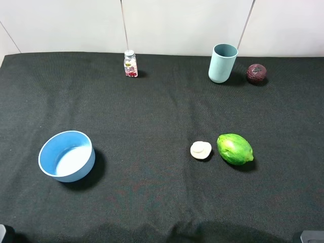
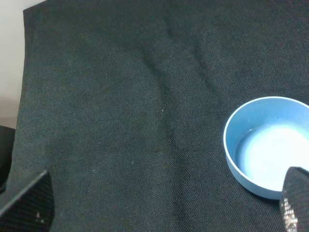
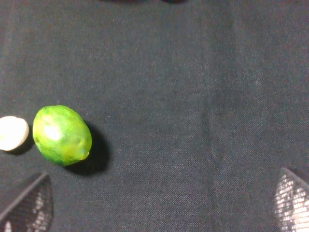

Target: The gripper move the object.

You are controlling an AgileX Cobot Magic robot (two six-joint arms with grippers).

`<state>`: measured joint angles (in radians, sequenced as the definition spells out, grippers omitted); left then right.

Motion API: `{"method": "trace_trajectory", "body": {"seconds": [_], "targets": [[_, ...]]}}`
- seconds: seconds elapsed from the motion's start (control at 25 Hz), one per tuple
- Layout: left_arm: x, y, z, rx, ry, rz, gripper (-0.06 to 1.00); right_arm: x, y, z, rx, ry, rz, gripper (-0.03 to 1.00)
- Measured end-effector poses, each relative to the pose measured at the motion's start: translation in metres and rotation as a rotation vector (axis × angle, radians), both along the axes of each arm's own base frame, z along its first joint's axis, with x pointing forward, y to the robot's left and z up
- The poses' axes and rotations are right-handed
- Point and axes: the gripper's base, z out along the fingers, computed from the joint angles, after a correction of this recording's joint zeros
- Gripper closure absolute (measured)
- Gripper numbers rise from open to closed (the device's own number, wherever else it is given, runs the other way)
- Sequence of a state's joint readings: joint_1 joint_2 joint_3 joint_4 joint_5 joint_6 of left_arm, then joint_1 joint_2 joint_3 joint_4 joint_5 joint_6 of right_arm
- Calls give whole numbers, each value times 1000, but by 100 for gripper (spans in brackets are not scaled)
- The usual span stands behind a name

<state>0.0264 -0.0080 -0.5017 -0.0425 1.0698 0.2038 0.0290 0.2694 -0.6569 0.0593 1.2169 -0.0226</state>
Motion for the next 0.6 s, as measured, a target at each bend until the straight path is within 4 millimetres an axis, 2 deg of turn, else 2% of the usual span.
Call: {"method": "trace_trajectory", "body": {"seconds": [0.36,0.6], "targets": [[0,0,0,0,0,0,-5,-24,-3,-27,-9,-276,-19,27],[0,0,0,0,0,0,-5,-23,-4,-28,-19,-301,-25,27]]}}
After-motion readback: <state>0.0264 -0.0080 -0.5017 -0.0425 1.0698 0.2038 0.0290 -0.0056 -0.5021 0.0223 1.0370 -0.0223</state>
